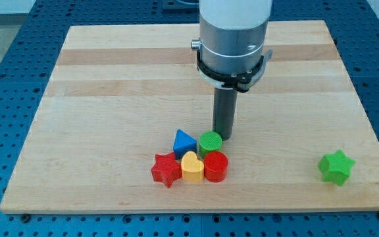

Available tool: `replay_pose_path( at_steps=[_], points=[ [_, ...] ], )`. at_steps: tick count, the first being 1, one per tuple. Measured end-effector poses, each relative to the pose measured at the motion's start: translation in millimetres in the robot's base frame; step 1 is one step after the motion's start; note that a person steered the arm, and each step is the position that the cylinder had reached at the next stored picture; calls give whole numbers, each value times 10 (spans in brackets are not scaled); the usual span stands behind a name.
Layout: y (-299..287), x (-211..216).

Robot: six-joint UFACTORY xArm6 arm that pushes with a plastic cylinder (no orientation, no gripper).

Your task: Push the cube to the top right of the red circle

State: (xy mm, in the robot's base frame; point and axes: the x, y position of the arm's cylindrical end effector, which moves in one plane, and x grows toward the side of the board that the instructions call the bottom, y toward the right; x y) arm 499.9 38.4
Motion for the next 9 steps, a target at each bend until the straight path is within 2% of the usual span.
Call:
replay_pose_path(
  at_steps=[1, 4, 5, 7, 9],
  points=[
    [110, -291],
    [1132, -1398],
    [1097, -1770],
    [515, -1906],
    [405, -1664]
  ],
)
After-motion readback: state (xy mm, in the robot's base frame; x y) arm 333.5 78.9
